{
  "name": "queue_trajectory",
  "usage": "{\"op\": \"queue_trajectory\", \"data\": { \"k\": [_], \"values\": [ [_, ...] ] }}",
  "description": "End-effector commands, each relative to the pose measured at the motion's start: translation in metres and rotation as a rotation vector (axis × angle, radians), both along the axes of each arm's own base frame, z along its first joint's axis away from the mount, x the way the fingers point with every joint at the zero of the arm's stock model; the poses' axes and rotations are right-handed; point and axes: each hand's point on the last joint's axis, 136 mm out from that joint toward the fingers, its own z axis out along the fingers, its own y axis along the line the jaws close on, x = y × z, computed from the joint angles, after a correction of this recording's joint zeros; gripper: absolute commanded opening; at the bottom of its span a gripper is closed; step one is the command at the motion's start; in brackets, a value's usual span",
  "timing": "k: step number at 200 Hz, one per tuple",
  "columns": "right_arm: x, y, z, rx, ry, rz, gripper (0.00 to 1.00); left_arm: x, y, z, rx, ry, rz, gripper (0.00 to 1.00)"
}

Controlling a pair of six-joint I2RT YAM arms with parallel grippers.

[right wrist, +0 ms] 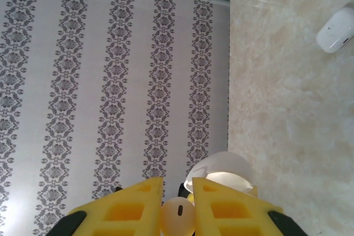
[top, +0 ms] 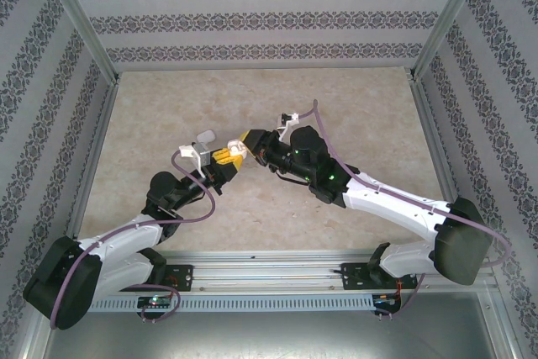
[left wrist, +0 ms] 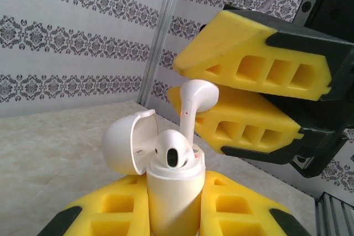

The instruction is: Insert wireless bluetooth earbuds into charging case

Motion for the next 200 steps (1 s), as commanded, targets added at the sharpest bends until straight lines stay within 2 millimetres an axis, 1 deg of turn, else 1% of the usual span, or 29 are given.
{"op": "queue_trajectory", "data": {
  "k": [1, 17, 40, 71, 130, 173, 200],
  "values": [
    [-0.006, 0.009, 0.017, 0.040, -0.015, 0.038, 0.18, -0.003, 0.003, 0.029, -0.038, -0.108, 0.003, 0.00],
    [-0.007, 0.009, 0.013, 0.027, -0.013, 0.041, 0.18, -0.003, 0.003, 0.030, -0.040, -0.110, 0.003, 0.00],
    [-0.008, 0.007, 0.002, 0.003, 0.004, 0.040, 0.18, -0.003, 0.003, 0.031, -0.041, -0.113, 0.002, 0.00],
    [-0.007, -0.001, -0.013, -0.039, 0.023, 0.009, 0.18, -0.004, 0.003, 0.032, -0.042, -0.112, 0.001, 0.00],
    [0.000, -0.016, -0.022, -0.103, 0.028, -0.012, 0.18, -0.010, 0.002, 0.037, -0.049, -0.117, -0.028, 0.00],
    [0.000, -0.017, -0.030, -0.130, 0.045, 0.021, 0.18, -0.018, -0.003, 0.040, -0.044, -0.118, -0.077, 0.00],
    [0.000, -0.017, -0.031, -0.132, 0.047, 0.037, 0.18, -0.021, -0.003, 0.043, -0.048, -0.115, -0.089, 0.00]
  ]
}}
